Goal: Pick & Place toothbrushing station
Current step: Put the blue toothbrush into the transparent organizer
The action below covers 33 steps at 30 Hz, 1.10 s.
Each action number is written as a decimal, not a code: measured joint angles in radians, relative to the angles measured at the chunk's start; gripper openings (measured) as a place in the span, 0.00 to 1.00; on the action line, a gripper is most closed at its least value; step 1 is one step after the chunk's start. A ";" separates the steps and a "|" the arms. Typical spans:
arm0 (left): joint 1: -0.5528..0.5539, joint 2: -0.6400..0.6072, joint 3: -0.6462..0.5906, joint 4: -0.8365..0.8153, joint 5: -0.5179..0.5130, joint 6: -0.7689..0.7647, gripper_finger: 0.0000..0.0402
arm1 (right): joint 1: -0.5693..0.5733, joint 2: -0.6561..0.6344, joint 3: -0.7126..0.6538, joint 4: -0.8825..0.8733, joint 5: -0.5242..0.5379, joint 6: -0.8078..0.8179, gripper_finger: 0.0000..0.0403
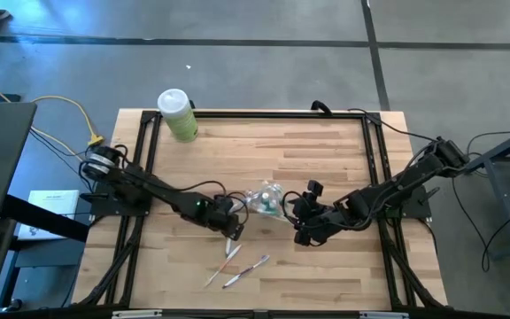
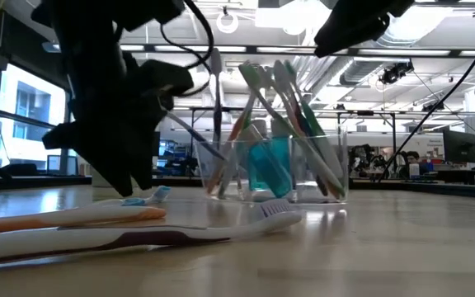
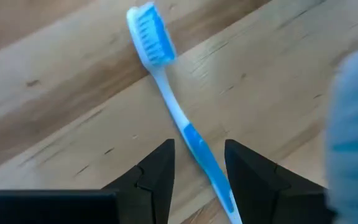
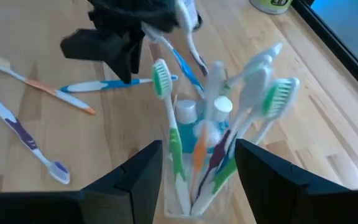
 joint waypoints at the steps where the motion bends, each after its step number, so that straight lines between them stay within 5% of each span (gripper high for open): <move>1: 0.005 0.006 0.000 -0.001 0.007 0.000 0.34 | 0.002 0.000 0.000 0.001 0.000 0.000 0.48; 33: 0.055 -0.028 0.000 0.123 0.078 0.105 0.34 | 0.010 0.000 0.000 0.009 0.000 -0.008 0.48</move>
